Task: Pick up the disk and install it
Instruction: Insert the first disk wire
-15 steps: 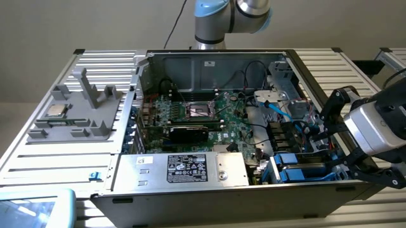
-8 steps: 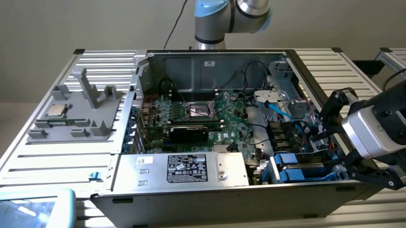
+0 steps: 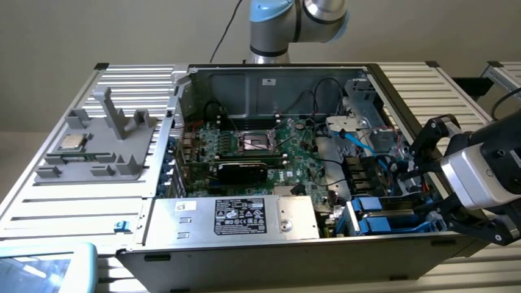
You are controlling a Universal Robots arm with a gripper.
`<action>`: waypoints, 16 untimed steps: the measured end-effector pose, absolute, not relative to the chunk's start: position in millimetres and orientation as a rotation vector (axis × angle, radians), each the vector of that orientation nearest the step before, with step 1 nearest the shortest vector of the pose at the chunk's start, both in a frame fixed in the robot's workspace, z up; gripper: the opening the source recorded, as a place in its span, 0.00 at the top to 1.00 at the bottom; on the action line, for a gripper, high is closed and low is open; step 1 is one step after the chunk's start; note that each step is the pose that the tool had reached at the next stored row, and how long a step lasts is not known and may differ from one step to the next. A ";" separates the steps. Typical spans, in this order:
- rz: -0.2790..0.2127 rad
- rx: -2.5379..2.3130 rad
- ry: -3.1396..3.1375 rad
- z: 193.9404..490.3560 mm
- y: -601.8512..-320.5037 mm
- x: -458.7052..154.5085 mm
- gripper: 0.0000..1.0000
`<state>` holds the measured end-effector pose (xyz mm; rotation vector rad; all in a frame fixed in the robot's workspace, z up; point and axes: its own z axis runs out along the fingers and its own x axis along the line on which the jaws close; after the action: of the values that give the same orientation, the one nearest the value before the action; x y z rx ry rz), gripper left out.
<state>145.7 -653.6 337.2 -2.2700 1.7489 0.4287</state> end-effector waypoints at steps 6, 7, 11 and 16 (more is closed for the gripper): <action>0.443 -2.265 1.743 334.9 -653.8 148.8 0.50; 0.443 -2.265 1.743 334.9 -653.8 148.8 0.50; 0.441 -2.265 1.742 334.9 -653.9 148.8 0.50; 0.439 -2.259 1.735 335.0 -654.3 148.4 0.50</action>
<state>148.4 -654.3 335.0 -2.2589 1.7350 0.4395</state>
